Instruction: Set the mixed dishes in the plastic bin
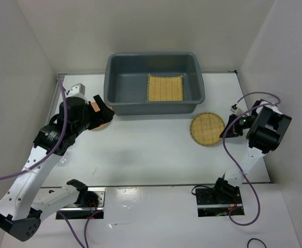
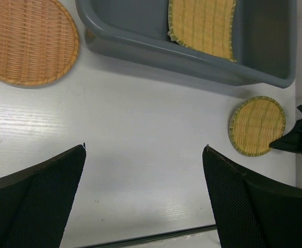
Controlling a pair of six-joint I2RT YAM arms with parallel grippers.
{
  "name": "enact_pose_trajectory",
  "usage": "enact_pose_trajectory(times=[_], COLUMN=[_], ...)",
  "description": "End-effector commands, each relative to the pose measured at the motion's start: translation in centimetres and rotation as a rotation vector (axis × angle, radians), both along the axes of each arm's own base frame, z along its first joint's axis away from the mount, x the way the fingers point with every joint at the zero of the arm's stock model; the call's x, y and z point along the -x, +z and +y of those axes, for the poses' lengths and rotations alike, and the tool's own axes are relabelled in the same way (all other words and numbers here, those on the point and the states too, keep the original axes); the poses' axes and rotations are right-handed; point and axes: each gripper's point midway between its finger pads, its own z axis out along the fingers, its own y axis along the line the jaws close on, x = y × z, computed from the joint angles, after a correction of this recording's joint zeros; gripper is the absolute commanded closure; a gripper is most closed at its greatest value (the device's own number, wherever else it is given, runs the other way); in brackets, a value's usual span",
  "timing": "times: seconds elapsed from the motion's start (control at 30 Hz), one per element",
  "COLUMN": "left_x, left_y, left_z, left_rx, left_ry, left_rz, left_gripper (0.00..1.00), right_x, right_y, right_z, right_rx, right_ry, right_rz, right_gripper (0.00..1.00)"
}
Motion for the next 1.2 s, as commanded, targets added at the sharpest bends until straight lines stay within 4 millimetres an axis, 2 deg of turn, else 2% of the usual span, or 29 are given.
enact_pose_trajectory(times=[0.0, 0.03, 0.07, 0.17, 0.27, 0.33, 0.47, 0.5, 0.57, 0.6, 0.67, 0.7, 0.77, 0.8, 0.83, 0.87, 0.9, 0.93, 0.97, 1.0, 1.03, 1.07, 1.1, 1.13, 1.17], left_x=[-0.2, -0.2, -0.3, -0.6, -0.9, -0.8, -1.1, -1.1, -0.8, -0.7, -0.2, -0.1, 0.5, 0.5, 0.8, 0.8, 0.8, 0.8, 0.8, 0.8, 0.6, 0.6, 0.6, 0.6, 0.5], left_y=[1.3, 0.8, 1.0, 0.9, 0.9, 0.0, -0.1, -0.1, 0.0, -0.2, 0.3, 0.2, 0.3, 0.0, 0.3, -0.3, -0.3, -0.2, -0.2, -0.2, -0.5, -0.5, -0.1, -0.1, -0.1], left_z=[-0.1, -0.1, -0.3, -0.3, -0.3, -0.4, -0.4, -0.4, -0.3, -0.3, 0.4, 0.5, 0.8, 1.1, 1.1, 1.1, 1.1, 1.1, 1.1, 1.1, 1.0, 1.0, 1.0, 1.0, 1.2], left_rx=[0.052, 0.048, 0.056, 0.051, 0.055, 0.045, 0.049, 0.049, 0.049, 0.045, 0.046, 0.046, 0.053, 0.061, 0.066, 0.071, 0.071, 0.079, 0.079, 0.079, 0.075, 0.075, 0.078, 0.078, 0.073], left_ry=[0.004, 0.004, -0.006, -0.010, -0.008, -0.022, -0.022, -0.022, -0.022, -0.022, -0.004, -0.004, 0.009, 0.024, 0.024, 0.029, 0.029, 0.033, 0.033, 0.033, 0.034, 0.034, 0.034, 0.034, 0.043], left_rz=[-0.058, -0.048, -0.054, -0.055, -0.053, -0.035, -0.033, -0.033, -0.031, -0.023, -0.041, -0.041, -0.048, -0.042, -0.054, -0.040, -0.040, -0.038, -0.038, -0.038, -0.028, -0.028, -0.036, -0.037, -0.039], left_gripper=[0.00, 0.00, 0.00, 0.00, 0.00, 0.00, 0.00, 0.00, 0.00, 0.00, 0.00, 0.00, 0.00, 0.00, 0.00, 0.00, 0.00, 0.00, 0.00, 0.00, 0.00, 0.00, 0.00, 0.00, 0.00], right_x=[0.4, 0.5, 0.5, 1.4, 1.7, 0.7, -1.9, -2.8, -3.9, -4.6, -5.4, -5.9, -6.6, -7.4, -8.0, -8.5, -9.8, -10.7, -11.6, -12.4, -14.2, -15.3, -16.1, -17.9, -18.7], right_y=[4.5, 5.2, 7.2, 10.6, 12.6, 14.2, 17.7, 19.3, 20.7, 22.5, 24.4, 26.7, 28.5, 30.1, 30.7, 31.2, 31.7, 31.7, 32.8, 32.7, 30.9, 32.0, 31.6, 29.5, 30.4], right_z=[-2.1, -2.4, -3.0, -4.1, -4.3, -4.3, -3.0, -2.9, -2.4, -2.5, -2.3, -2.0, -1.6, -1.6, -0.8, -0.4, -0.5, 0.4, 0.8, 1.3, 1.5, 3.3, 4.2, 4.6, 6.9], right_rx=[0.145, 0.162, 0.231, 0.422, 0.500, 0.515, 0.468, 0.483, 0.459, 0.482, 0.476, 0.477, 0.451, 0.437, 0.411, 0.382, 0.370, 0.346, 0.350, 0.319, 0.276, 0.264, 0.242, 0.222, 0.218], right_ry=[0.196, 0.186, 0.205, 0.349, 0.391, 0.390, 0.359, 0.361, 0.345, 0.346, 0.330, 0.321, 0.301, 0.290, 0.296, 0.275, 0.274, 0.290, 0.301, 0.289, 0.289, 0.325, 0.324, 0.329, 0.371], right_rz=[-0.205, -0.225, -0.305, -0.476, -0.553, -0.622, -0.778, -0.824, -0.867, -0.920, -0.974, -1.040, -1.087, -1.129, -1.141, -1.134, -1.145, -1.145, -1.173, -1.152, -1.110, -1.146, -1.125, -1.079, -1.118], right_gripper=[1.00, 1.00, 1.00, 1.00, 1.00, 1.00, 1.00, 1.00, 1.00, 1.00, 1.00, 1.00, 1.00, 1.00, 1.00, 1.00, 1.00, 1.00, 1.00, 1.00, 1.00, 1.00, 1.00, 1.00, 1.00])
